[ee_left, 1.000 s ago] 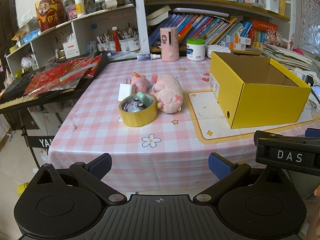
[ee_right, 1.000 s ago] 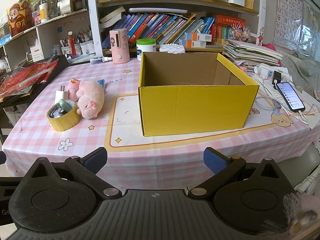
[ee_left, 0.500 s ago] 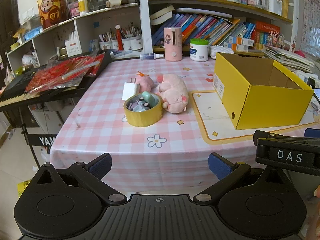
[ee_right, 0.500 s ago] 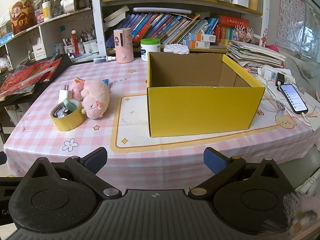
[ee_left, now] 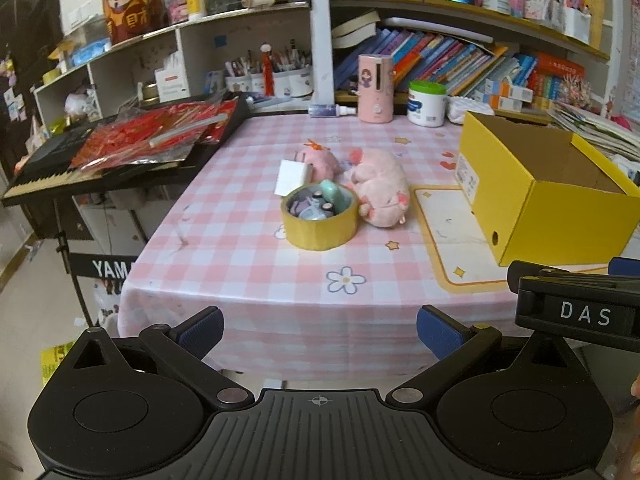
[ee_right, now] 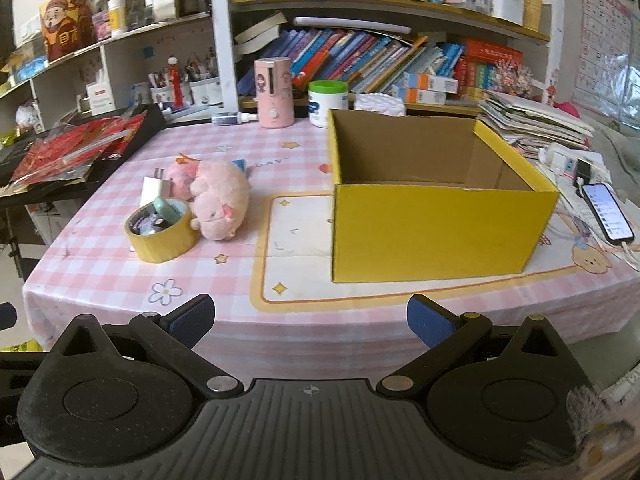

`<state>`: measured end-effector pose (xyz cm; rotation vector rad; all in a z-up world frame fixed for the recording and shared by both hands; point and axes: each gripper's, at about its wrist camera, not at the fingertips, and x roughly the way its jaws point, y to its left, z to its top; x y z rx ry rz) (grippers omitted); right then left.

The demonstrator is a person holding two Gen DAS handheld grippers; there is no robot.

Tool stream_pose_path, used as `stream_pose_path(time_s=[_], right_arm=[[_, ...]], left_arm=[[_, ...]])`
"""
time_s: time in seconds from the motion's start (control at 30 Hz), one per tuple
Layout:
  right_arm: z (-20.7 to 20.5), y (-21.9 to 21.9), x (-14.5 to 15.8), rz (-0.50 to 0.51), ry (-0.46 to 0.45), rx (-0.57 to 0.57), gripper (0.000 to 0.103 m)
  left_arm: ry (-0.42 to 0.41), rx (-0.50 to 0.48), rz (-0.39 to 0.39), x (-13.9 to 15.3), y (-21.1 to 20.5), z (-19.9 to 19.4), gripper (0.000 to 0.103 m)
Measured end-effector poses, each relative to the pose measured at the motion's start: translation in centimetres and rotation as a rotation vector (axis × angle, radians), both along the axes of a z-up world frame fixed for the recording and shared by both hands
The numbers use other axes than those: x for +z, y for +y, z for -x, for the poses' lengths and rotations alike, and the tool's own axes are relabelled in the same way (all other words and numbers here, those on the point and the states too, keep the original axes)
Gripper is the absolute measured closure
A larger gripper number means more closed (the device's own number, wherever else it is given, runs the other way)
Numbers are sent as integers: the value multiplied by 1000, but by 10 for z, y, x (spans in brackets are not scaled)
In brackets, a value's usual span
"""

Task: Organize objects
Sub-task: 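Grasp the yellow tape roll with the left tool while the right tool grasps the pink plush pig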

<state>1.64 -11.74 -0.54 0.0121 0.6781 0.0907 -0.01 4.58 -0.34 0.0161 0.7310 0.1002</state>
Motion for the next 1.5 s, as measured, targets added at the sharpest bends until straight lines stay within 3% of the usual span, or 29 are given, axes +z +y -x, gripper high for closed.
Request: stream_pose_path(time_s=[0.7,0.97,1.27,1.5], right_arm=[[-62,34,-2,-21,7,152,0],[-96,49,2,-15,-28,271,3],[-164,61,-3,-43,20,316,5],[-227,77,-25,-65,118,311,5]], left_arm=[[9,121,-12,-4,25,-44,0],[27,217,2,-9,35,-77,0],[54,167,-33,-24,30,-119,0],[57,101,-78,-32,24,-142,0]])
